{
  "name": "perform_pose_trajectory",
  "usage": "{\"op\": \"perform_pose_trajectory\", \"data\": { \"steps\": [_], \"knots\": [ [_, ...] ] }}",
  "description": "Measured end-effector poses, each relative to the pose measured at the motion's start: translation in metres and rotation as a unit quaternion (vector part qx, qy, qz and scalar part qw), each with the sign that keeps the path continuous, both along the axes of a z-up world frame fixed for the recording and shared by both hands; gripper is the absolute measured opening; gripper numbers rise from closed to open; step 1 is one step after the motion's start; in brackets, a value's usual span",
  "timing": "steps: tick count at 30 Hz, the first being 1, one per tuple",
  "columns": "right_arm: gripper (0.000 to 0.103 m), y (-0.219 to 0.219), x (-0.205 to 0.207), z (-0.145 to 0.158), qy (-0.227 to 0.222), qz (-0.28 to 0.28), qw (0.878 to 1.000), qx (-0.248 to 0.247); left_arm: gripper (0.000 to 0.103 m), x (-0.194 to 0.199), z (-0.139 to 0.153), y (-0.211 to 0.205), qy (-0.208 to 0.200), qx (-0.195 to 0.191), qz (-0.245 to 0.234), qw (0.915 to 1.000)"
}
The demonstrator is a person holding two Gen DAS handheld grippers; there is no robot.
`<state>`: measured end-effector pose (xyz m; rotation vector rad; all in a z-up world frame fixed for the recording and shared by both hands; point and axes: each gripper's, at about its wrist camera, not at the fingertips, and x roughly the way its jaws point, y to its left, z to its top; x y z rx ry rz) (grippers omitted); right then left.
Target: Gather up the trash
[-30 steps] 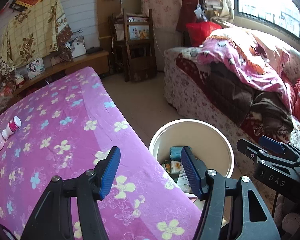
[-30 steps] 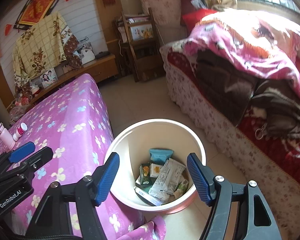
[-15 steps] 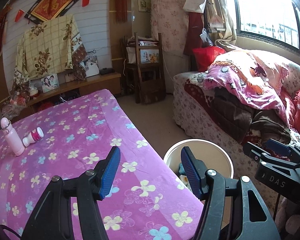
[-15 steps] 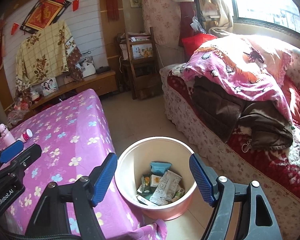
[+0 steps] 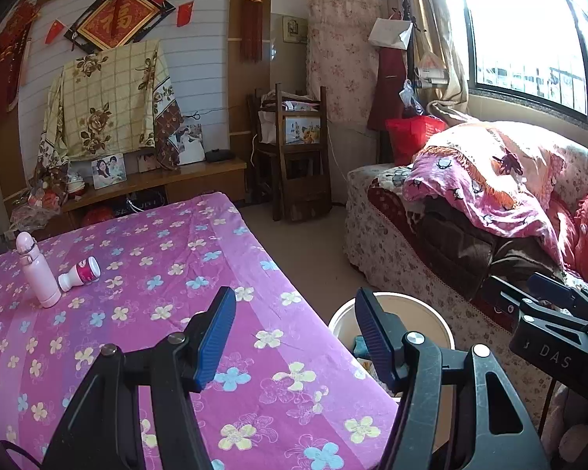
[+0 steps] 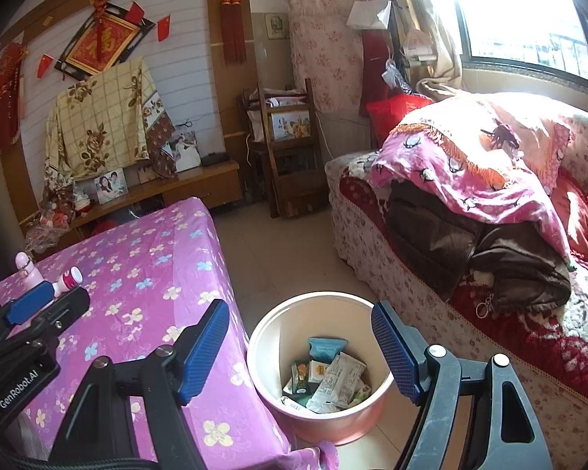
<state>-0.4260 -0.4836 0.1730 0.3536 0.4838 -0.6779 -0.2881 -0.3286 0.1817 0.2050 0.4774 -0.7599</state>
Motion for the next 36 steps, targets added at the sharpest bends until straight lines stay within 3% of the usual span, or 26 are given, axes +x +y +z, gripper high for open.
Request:
{"op": "perform_pose_trajectory", "data": {
  "steps": [36],
  "knots": [
    [0.081,0.0027,-0.0008,0.0047,0.008,-0.004,1.000,-0.022,0.064,-0.0020,0.0027,0.0023,0.006,-0.007,0.004,0.9999]
  ]
}}
